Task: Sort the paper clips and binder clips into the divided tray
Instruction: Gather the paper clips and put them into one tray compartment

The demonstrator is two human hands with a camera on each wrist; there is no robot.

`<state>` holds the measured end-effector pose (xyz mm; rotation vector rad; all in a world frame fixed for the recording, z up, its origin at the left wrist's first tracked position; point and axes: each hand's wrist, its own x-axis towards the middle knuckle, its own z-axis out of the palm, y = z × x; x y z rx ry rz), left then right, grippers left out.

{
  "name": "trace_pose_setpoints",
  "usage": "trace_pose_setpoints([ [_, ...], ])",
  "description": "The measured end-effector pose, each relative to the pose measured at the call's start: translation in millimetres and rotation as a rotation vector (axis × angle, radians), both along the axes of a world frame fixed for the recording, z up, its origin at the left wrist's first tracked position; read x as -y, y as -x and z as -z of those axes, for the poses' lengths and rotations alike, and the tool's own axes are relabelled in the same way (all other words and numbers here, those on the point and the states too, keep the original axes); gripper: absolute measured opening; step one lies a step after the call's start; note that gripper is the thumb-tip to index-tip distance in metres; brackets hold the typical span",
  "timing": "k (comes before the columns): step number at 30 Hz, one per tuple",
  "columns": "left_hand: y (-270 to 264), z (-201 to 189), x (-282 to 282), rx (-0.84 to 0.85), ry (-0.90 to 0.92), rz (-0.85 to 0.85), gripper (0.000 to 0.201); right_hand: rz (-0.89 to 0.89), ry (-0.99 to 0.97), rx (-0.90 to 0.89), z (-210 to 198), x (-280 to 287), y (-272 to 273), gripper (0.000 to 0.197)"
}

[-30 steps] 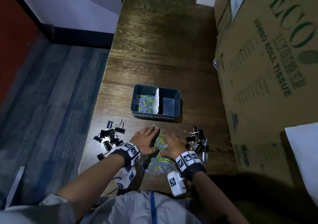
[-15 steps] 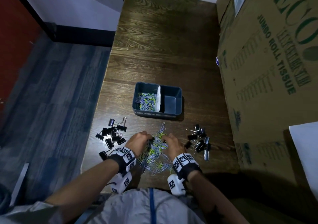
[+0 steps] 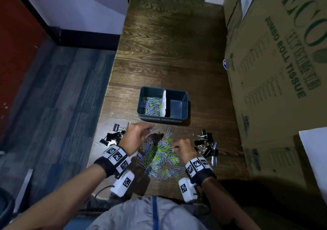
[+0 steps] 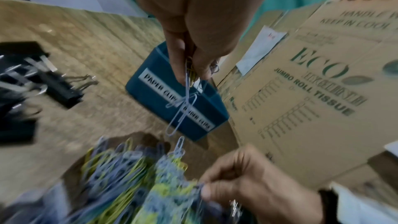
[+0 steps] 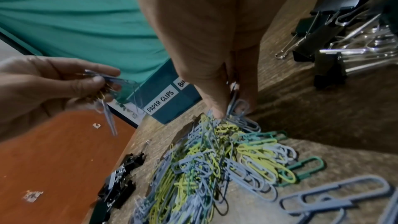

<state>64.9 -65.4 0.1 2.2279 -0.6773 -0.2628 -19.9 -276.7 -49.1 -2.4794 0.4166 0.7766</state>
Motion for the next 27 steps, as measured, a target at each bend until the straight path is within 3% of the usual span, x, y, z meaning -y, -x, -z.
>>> trace_pose_setpoints([
  [6, -55, -47, 23, 0.053, 0.12, -0.159, 0.024, -0.026, -0.027, 0.019, -15, 8, -5, 0.012],
  [10, -90, -49, 39, 0.026, 0.14, -0.217, 0.025, -0.025, -0.094, 0.127, -37, 6, -13, 0.016],
  [13, -100, -38, 42, -0.059, 0.037, -0.136, 0.038, -0.015, -0.122, 0.231, -60, 3, -33, 0.013],
  [17, -89, -17, 28, -0.011, -0.091, -0.148, 0.047, -0.013, -0.162, 0.345, -91, 1, -69, 0.007],
  [22, -48, -8, 12, 0.054, -0.105, -0.236, 0.027, 0.057, -0.112, 0.49, -108, -12, -117, 0.009],
  [24, -29, -5, 7, -0.006, -0.139, -0.178, 0.026, 0.076, -0.151, 0.493, -108, -18, -131, 0.009],
  [27, -9, 10, -6, -0.148, -0.258, -0.059, 0.025, 0.072, -0.165, 0.497, -102, -20, -132, 0.026],
])
